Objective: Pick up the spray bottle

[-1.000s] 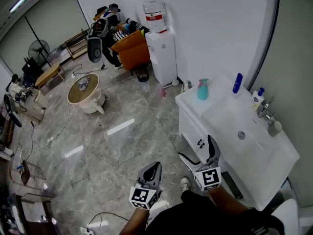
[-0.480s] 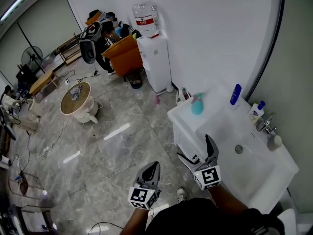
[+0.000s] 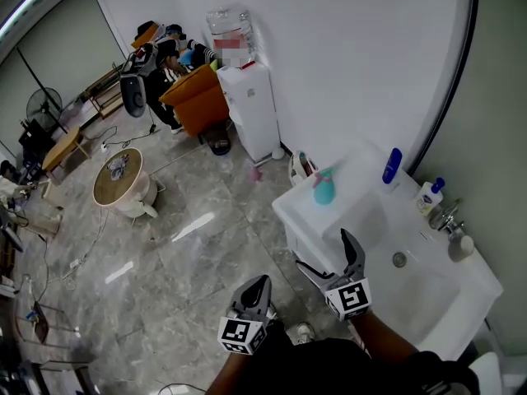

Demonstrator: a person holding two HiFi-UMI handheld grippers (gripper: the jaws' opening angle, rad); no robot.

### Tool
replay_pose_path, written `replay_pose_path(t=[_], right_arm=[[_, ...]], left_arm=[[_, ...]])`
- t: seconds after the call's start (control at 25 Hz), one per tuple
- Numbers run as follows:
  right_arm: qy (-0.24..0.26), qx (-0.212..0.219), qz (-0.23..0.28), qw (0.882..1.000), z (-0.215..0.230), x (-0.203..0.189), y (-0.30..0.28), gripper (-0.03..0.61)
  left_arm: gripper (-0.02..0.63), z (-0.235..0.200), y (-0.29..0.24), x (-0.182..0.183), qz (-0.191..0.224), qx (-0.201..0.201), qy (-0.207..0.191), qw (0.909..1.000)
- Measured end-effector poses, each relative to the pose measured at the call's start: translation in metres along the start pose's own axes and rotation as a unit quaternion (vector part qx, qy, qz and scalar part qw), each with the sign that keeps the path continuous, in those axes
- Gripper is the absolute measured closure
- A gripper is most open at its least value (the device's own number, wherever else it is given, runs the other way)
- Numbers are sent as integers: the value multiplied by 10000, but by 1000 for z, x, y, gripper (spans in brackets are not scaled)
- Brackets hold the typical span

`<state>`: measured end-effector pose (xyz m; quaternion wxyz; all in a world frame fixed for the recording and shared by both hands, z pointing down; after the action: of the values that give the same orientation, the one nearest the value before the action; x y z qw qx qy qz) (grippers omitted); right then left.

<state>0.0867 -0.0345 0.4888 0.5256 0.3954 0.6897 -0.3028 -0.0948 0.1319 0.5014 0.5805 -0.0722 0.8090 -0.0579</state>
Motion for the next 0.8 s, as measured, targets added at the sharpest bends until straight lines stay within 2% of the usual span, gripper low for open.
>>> replay_pose_path(t=[0.24, 0.44, 0.8], right_arm=[[-1, -22, 78, 10000, 12, -3, -35, 29], [189, -292, 61, 9994, 25, 1, -75, 31], [136, -727, -143, 9972, 44, 1, -134, 31]], left_arm=[[617, -25, -33, 9, -24, -208, 52, 9998], [617, -57, -66, 30, -41, -359, 5, 9993], [618, -106, -127, 69, -203, -865, -101, 9960]])
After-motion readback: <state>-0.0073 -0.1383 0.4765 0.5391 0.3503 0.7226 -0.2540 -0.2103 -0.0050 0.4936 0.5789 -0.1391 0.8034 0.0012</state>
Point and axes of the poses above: the fingertips, and each gripper's own axes: y backward along the fingers, z to its right, x out of its top, the point moved 10 cm from there along y, backward along the fingers, and after that the axes turned 11 degrees about y, right-handed, at the moved point
